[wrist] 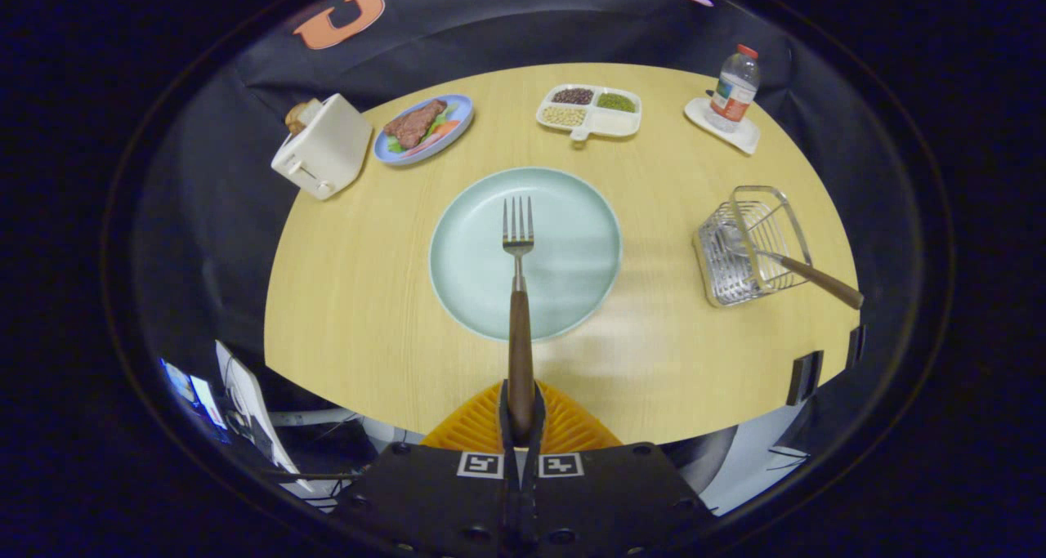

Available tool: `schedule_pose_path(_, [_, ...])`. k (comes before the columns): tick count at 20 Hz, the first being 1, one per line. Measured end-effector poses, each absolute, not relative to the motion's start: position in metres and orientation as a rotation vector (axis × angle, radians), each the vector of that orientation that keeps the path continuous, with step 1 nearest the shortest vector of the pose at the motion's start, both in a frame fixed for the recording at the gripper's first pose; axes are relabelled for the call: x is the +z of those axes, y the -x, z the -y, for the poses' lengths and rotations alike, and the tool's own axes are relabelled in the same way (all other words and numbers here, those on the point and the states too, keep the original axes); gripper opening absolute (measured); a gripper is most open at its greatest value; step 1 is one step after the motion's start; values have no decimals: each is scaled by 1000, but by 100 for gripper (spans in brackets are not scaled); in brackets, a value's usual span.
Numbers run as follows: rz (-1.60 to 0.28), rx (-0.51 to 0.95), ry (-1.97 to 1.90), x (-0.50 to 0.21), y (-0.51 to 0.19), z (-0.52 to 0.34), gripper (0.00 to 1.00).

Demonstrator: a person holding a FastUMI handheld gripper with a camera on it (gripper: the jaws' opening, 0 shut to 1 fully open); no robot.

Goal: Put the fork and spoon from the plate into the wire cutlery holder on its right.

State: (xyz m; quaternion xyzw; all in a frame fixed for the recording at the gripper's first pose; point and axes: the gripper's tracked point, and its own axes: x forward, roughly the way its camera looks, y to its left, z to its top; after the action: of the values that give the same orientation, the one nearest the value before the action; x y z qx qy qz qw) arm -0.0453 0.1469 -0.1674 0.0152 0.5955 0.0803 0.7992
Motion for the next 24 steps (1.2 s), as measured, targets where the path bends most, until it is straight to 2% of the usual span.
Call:
schedule_pose_path(5, [-1228, 95, -71, -127, 37, -65, 1])
schedule_pose_path(12, [-1237, -1, -85, -115, 34, 26, 1])
schedule_pose_path(24, [-1338, 15, -92, -134, 37, 36, 2])
